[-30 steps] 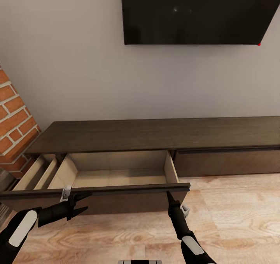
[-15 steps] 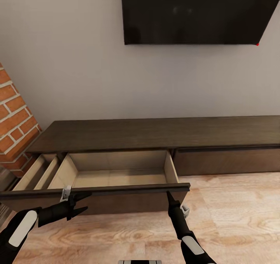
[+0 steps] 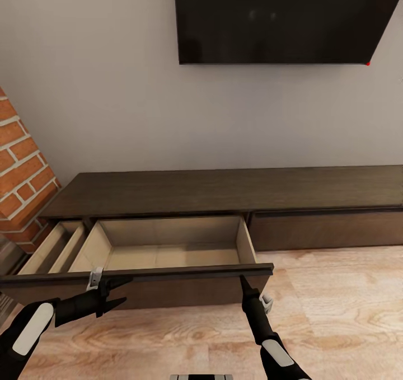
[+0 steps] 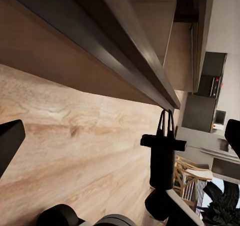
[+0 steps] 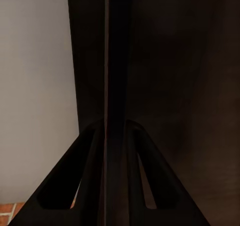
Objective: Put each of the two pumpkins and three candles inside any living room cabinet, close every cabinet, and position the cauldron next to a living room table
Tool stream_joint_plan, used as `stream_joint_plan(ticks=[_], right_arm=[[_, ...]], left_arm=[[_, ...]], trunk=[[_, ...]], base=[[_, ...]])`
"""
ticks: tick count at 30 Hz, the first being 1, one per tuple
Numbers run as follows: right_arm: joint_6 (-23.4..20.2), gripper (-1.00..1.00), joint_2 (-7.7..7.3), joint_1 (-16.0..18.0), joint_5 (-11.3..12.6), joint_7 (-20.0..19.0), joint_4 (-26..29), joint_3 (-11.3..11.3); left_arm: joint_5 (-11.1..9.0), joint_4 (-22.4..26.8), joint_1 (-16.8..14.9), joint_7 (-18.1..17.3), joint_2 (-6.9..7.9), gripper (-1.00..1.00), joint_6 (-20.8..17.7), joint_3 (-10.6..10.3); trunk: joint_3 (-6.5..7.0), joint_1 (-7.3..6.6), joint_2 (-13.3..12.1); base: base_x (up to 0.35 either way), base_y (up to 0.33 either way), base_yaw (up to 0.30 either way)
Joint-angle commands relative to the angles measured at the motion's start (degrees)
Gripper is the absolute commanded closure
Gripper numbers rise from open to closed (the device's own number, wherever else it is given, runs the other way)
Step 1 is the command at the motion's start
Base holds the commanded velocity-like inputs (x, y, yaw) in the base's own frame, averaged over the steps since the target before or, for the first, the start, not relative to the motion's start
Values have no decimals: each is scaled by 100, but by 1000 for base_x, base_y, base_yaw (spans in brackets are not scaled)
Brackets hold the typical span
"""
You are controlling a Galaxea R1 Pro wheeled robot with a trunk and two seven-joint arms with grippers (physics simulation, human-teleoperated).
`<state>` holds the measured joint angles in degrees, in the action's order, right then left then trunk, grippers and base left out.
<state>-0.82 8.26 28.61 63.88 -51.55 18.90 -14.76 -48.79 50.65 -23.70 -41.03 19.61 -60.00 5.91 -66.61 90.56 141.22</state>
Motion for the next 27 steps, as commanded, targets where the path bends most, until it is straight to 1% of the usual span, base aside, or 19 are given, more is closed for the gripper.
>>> stream_joint_plan(ticks=[1,27], right_arm=[[-7,100,3,-4,-86,13,-18,156],[-24,100,10,-4,-95,22,-18,167]], left_arm=[[1,-2,-3,-1,-1,-100,0,-2],[1,-2,-3,-1,-1,-100,0,-2]], trunk=[[-1,1,0],[-1,1,0]], base=[[-2,0,0],[0,0,0]])
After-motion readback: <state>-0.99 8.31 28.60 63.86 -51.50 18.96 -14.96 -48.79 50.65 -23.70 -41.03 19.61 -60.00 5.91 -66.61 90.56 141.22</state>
